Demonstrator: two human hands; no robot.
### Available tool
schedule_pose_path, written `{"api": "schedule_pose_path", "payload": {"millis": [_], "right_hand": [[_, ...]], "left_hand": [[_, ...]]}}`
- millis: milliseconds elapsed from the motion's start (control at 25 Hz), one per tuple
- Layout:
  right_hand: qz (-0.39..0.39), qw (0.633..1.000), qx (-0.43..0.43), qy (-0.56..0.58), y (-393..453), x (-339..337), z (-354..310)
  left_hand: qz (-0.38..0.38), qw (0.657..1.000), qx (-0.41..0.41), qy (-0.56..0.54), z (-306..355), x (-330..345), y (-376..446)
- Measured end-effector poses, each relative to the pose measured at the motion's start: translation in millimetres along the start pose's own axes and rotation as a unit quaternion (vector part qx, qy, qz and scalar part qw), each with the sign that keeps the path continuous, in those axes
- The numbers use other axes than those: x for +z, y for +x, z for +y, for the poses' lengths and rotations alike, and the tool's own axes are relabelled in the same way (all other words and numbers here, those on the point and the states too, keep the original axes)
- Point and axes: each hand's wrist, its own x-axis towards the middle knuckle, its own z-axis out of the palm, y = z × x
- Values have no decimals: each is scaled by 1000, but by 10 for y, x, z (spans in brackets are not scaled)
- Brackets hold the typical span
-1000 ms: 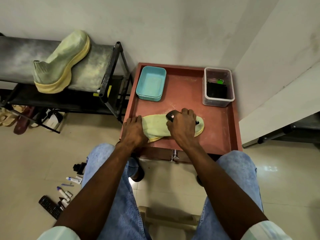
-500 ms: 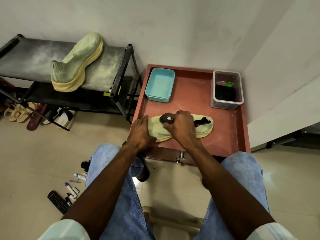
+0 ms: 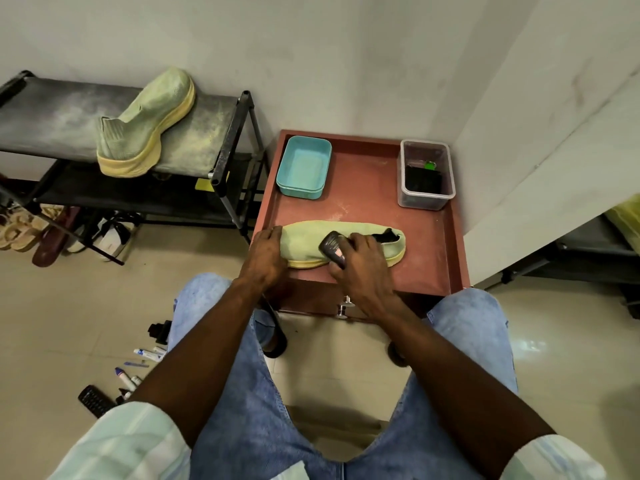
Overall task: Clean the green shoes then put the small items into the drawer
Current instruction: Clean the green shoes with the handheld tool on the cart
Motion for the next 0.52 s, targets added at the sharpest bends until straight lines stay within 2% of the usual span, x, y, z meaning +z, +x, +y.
{"api": "schedule_pose_path", "payload": {"millis": [40,120,240,360,520], "right_hand": [[39,999,22,-7,-36,-77,91],[132,983,109,71,-76,-271,303],[217,933,215,191,-168,-406,735],[161,915,264,260,-154,-428,970],[81,885,306,341,-115,-511,1007]], "left_hand": [[41,999,-6,9,23,-2,-17],[114,993,-28,23,73,-5,-38],[106,993,-53,-25,263,25,-105],[66,994,-51,-72,536,161,-189],[68,988,-63,-122,712,323,-230]]}}
